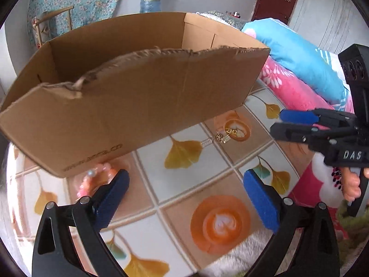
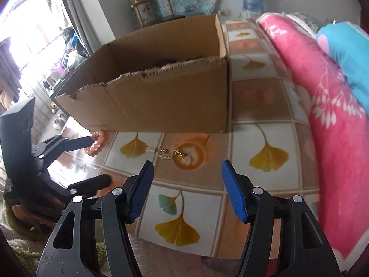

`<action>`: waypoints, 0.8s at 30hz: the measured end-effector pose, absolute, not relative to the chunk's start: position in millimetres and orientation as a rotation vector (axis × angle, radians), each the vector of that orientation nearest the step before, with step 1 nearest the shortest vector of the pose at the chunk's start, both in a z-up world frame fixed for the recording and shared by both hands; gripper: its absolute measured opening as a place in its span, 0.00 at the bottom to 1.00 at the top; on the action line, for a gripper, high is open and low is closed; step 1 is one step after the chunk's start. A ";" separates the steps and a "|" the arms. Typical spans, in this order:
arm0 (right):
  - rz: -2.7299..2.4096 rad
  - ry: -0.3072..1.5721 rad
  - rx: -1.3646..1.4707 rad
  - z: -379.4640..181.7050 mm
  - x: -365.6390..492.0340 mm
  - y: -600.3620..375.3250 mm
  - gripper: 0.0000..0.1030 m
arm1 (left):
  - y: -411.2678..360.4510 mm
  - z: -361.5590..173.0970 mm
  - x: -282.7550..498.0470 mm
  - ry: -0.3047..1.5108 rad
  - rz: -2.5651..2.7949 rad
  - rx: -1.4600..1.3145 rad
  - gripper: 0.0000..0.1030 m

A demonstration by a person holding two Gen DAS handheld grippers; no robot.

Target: Organize jewelry

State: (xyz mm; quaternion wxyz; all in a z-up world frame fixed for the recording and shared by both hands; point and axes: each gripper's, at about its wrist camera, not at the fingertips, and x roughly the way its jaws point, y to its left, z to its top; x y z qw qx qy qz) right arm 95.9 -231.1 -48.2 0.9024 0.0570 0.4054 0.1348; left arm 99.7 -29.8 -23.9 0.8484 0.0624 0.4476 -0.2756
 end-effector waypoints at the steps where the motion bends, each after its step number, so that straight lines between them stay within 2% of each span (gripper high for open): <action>1: 0.279 0.839 0.114 -51.0 97.6 -231.5 0.50 | -31.4 -26.0 100.7 0.934 -0.589 0.128 0.92; 4: 0.285 0.840 0.108 -56.4 92.7 -230.2 0.44 | -35.6 -31.4 103.3 0.897 -0.616 0.122 0.83; 6: 0.295 0.845 0.118 -59.3 97.0 -231.0 0.39 | -41.1 -33.3 107.8 0.877 -0.638 0.135 0.71; 7: 0.297 0.846 0.121 -60.8 99.1 -231.5 0.37 | -44.3 -33.6 109.5 0.868 -0.650 0.148 0.68; 15: 0.310 0.858 0.141 -64.4 106.9 -233.9 0.36 | -67.7 -44.7 121.4 0.857 -0.719 0.309 0.36; 24: 0.301 0.877 0.171 -69.7 112.4 -240.2 0.36 | -81.3 -46.4 131.0 0.848 -0.809 0.402 0.25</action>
